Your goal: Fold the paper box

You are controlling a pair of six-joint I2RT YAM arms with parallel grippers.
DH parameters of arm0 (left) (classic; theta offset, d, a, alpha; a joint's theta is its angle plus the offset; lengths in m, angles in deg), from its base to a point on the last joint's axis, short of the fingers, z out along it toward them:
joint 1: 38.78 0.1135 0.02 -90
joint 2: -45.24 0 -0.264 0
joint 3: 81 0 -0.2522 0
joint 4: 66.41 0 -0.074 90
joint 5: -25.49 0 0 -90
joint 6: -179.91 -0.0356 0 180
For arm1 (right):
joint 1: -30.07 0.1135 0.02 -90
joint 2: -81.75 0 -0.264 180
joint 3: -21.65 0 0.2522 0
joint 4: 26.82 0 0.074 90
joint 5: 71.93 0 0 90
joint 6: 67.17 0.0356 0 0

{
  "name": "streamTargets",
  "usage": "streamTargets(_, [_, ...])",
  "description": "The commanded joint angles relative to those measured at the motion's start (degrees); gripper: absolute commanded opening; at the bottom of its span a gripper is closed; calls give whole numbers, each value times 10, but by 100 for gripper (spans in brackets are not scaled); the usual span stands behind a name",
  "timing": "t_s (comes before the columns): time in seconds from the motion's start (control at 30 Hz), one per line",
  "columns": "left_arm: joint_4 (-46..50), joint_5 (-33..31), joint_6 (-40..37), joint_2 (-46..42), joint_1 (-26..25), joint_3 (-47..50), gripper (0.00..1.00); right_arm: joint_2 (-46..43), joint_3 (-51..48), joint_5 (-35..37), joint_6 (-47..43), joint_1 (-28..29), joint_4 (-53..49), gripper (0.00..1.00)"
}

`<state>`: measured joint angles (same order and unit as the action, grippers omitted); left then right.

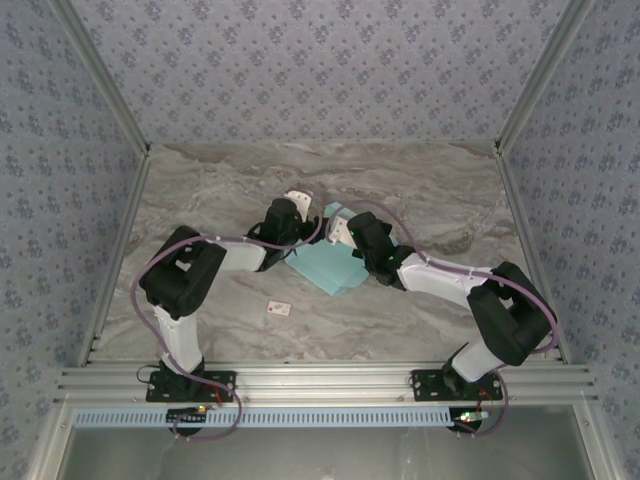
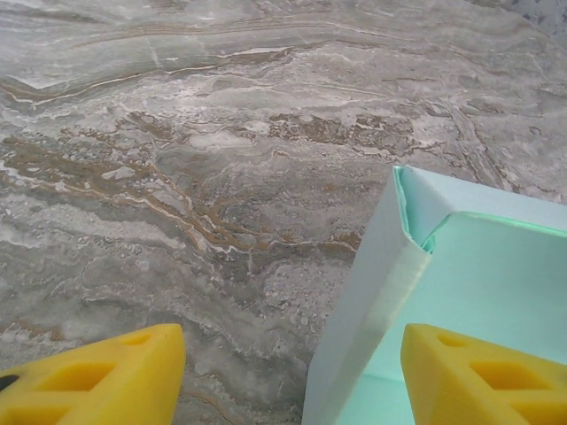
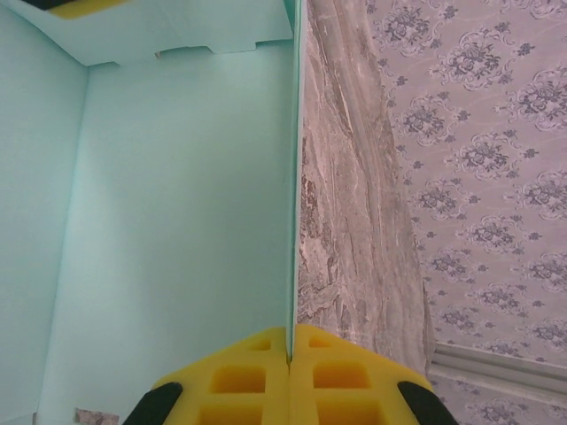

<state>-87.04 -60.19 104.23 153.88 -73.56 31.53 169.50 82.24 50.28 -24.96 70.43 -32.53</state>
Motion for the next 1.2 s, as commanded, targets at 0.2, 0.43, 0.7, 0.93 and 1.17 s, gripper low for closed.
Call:
streamTargets(0.2, [21,46,-27,20,3,-57,63,-9,16,9,-3,-3,-35,0])
streamTargets(0.43, [34,41,-24,46,4,-88,52,-11,16,8,-3,-2,-36,0])
streamTargets(0.7, [34,41,-21,56,5,-92,45,-11,18,7,-5,-3,-36,0])
streamTargets(0.93, [43,39,-15,64,4,-105,40,-11,19,7,-5,-3,-37,0])
streamTargets(1.17, [35,32,6,69,3,-113,34,-11,18,4,-1,-2,-38,0])
